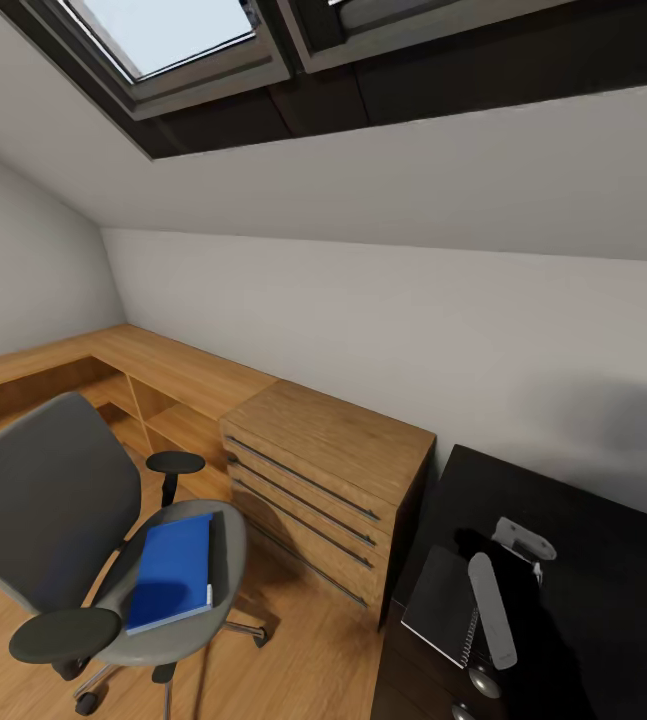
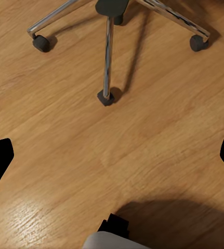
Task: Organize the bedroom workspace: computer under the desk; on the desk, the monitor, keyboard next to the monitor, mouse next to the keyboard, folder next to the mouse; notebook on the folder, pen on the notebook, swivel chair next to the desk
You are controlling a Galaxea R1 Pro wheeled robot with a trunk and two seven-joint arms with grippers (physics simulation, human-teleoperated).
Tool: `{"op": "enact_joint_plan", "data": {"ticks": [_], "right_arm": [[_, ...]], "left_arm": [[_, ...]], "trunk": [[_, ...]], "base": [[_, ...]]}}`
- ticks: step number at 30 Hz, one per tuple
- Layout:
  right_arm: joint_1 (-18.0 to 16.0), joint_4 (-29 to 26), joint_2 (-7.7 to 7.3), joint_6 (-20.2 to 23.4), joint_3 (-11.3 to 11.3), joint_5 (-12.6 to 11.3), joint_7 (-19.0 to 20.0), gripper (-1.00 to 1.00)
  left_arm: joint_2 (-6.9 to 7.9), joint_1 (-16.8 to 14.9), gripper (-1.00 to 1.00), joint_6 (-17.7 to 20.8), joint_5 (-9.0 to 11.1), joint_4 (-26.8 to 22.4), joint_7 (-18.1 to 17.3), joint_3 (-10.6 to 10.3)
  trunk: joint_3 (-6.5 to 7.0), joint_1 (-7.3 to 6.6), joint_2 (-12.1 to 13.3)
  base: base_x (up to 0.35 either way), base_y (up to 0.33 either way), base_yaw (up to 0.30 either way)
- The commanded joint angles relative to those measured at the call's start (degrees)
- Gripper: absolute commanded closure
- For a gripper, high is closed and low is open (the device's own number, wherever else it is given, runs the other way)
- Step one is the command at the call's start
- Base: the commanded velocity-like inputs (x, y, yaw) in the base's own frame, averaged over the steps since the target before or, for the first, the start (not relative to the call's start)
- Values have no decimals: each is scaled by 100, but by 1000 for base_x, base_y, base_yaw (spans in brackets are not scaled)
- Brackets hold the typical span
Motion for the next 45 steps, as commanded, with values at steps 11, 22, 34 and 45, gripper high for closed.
{"op": "enact_joint_plan", "data": {"ticks": [11,22,34,45], "right_arm": [[51,-48,42,6,241,-27,-97,-100],[51,-31,44,3,335,-23,-99,-100],[53,-24,33,9,505,-15,-91,-100],[92,-39,28,6,566,-14,-90,-100]], "left_arm": [[14,-5,-100,-25,52,7,31,-63],[22,-5,-100,-25,59,13,27,-64],[38,-5,-100,-25,62,36,16,-55],[39,-5,-100,-25,62,48,12,-46]], "trunk": [[-16,0,-5],[-67,0,-5],[-91,0,-5],[-98,0,-5]], "base": [[0,0,130],[0,0,218],[0,0,38],[-6,31,3]]}}
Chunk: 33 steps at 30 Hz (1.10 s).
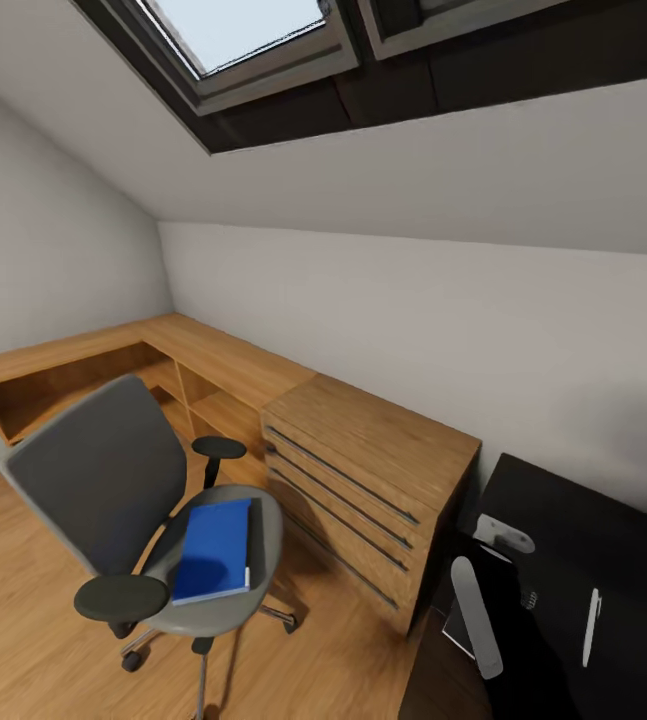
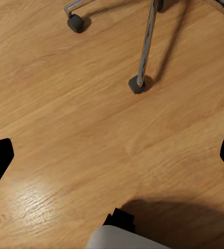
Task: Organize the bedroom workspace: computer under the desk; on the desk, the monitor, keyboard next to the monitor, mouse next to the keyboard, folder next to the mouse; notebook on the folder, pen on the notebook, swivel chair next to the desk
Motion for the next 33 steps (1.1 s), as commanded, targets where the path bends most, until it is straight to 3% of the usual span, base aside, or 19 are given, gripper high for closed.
{"op": "enact_joint_plan", "data": {"ticks": [1,15,21,33], "right_arm": [[-2,-9,2,9,-2,-56,-44,-100],[7,5,-6,19,103,-54,-43,-100],[11,10,-12,23,238,-49,-43,-100],[16,19,-20,37,280,-36,-41,-100]], "left_arm": [[5,-4,-100,-19,44,-1,33,-47],[5,-4,-100,-19,51,2,32,-41],[5,-4,-100,-19,53,2,32,-40],[5,-4,-100,-19,53,3,32,-40]], "trunk": [[-7,0,-5],[-8,0,-5],[-14,0,-5],[-48,0,-5]], "base": [[-63,173,28],[-102,256,210],[-18,73,268],[-3,12,267]]}}
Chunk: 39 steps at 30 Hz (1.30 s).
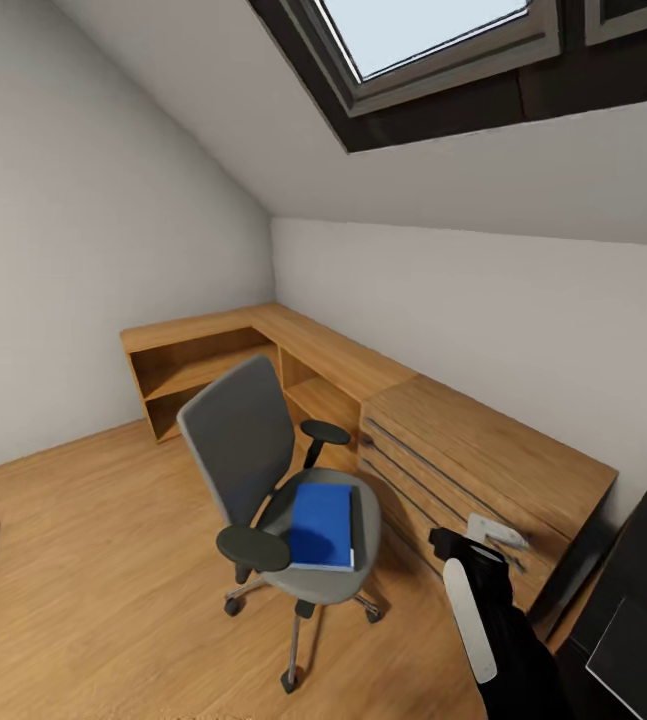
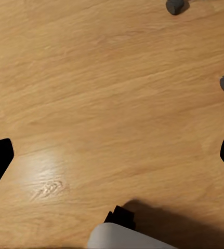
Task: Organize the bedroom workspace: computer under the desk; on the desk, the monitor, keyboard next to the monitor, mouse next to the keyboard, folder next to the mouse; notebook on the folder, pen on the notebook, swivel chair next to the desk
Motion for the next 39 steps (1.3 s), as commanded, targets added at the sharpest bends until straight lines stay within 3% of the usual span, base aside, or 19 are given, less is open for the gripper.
{"op": "enact_joint_plan", "data": {"ticks": [1,9,12,16,18,21,26,27,33,37,39], "right_arm": [[-3,-7,2,11,-3,-57,-42,-100],[-3,10,-6,18,23,-52,-25,-100],[0,20,-40,18,145,-52,-14,-100],[117,-40,-211,1,514,-60,57,-100],[224,-144,-347,-18,901,-60,254,-100],[267,-216,-551,-18,1110,-66,692,-100],[275,-305,-708,-22,1155,-76,1394,-100],[277,-323,-757,-29,1163,-62,2033,-100],[261,-327,-786,-32,1148,-15,2862,-100],[172,-106,-781,-22,1161,50,2940,-100],[-122,405,-776,-34,1167,82,2967,-100]], "left_arm": [[5,-5,-100,-20,44,-1,33,-49],[5,-5,-100,-20,42,-1,33,-49],[5,-5,-100,-20,42,-1,33,-49],[9,-5,-100,-20,44,-1,33,-44],[18,-5,-100,-20,44,-1,33,-35],[54,-5,-100,-80,46,-6,33,-29],[186,-5,-100,-158,64,-10,38,21],[290,-5,-100,-170,134,-17,21,129],[363,-5,-100,-177,273,-268,-48,378],[445,-5,-100,-154,289,-615,-38,429],[588,-5,-100,-93,305,-999,-34,522]], "trunk": [[-11,0,-5],[-42,0,-5],[-56,0,-5],[-76,0,-5],[-86,0,-5],[-93,0,-5],[-95,0,-5],[-95,0,-5],[-96,0,-5],[-96,0,-5],[-96,0,-5]], "base": [[0,2,263],[2,1,257],[40,0,248],[16,0,237],[44,0,219],[216,0,96],[301,0,23],[298,0,5],[153,0,2],[21,0,0],[10,0,0]]}}
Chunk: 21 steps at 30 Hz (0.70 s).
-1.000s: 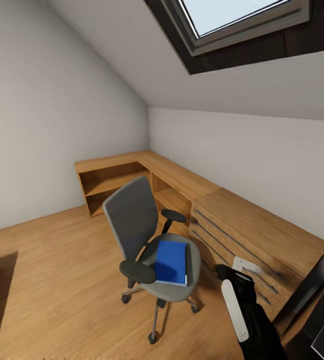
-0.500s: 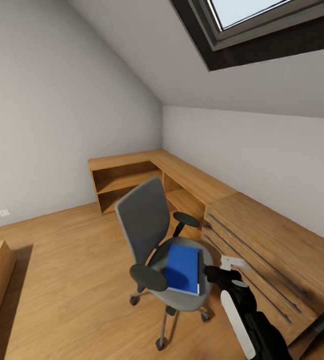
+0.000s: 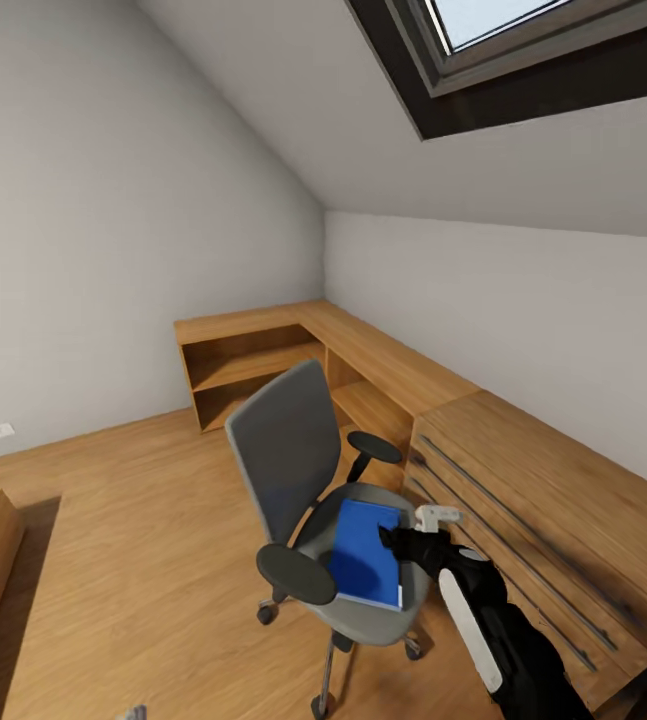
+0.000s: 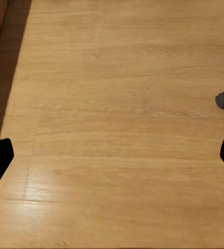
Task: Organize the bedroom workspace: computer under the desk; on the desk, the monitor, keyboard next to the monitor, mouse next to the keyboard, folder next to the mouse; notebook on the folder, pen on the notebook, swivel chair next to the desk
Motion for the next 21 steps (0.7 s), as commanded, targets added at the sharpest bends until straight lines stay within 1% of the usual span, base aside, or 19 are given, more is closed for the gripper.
{"op": "enact_joint_plan", "data": {"ticks": [1,2,4,5,7,8,11,13,14,15,16,17,20,21], "right_arm": [[-328,465,5,-19,10,-53,-43,-100],[-680,995,13,-136,16,-48,-16,-100],[-1011,1563,28,-363,28,-41,32,-100],[-1276,2113,60,-671,57,-36,89,-100],[-1460,2586,99,-968,112,-31,129,-100],[-1583,2960,131,-1188,181,-26,155,-100],[-1690,3314,159,-1392,275,-22,177,-100],[-1730,3449,169,-1469,319,-20,185,-100],[-1772,3609,183,-1559,373,-17,194,-100],[-1786,3662,181,-1595,381,-20,197,-100],[-1789,3674,182,-1602,383,-22,198,-100],[-1789,3693,189,-1613,391,-23,197,-100],[-1786,3708,196,-1622,400,-25,196,-100],[-1781,3716,200,-1627,412,-25,192,-100]], "left_arm": [[106,-3,-100,143,83,-345,45,40],[182,-3,-100,481,142,-706,45,140],[248,-3,-100,997,230,-1090,46,260],[316,-3,-100,1637,344,-1536,46,408],[378,-3,-100,2328,469,-2034,46,581],[419,-3,-100,3005,596,-2557,46,780],[449,-3,-100,3879,764,-3322,46,1111],[453,-3,-100,4324,851,-3807,46,1334],[446,-3,-100,4908,974,-4693,47,1655],[432,-3,-100,5132,1075,-5270,51,1801],[428,-3,-100,5179,1120,-5418,52,1845],[422,-3,-100,5243,1271,-5571,55,1934],[415,-3,-100,5293,1451,-5595,59,2024],[416,-3,-100,5320,1541,-5584,62,2074]], "trunk": [[-8,0,-5],[-8,0,-5],[-8,0,-5],[-8,0,-5],[-8,0,-5],[-8,0,-5],[-8,0,-5],[-8,0,-5],[-8,0,-5],[-8,0,-5],[-8,0,-5],[-8,0,-5],[-8,0,-5],[-8,0,-5]], "base": [[5,0,0],[3,0,0],[2,0,0],[1,0,0],[1,0,0],[0,0,0],[0,0,0],[0,0,0],[0,0,0],[26,0,0],[57,0,0],[137,0,0],[204,0,0],[278,0,0]]}}
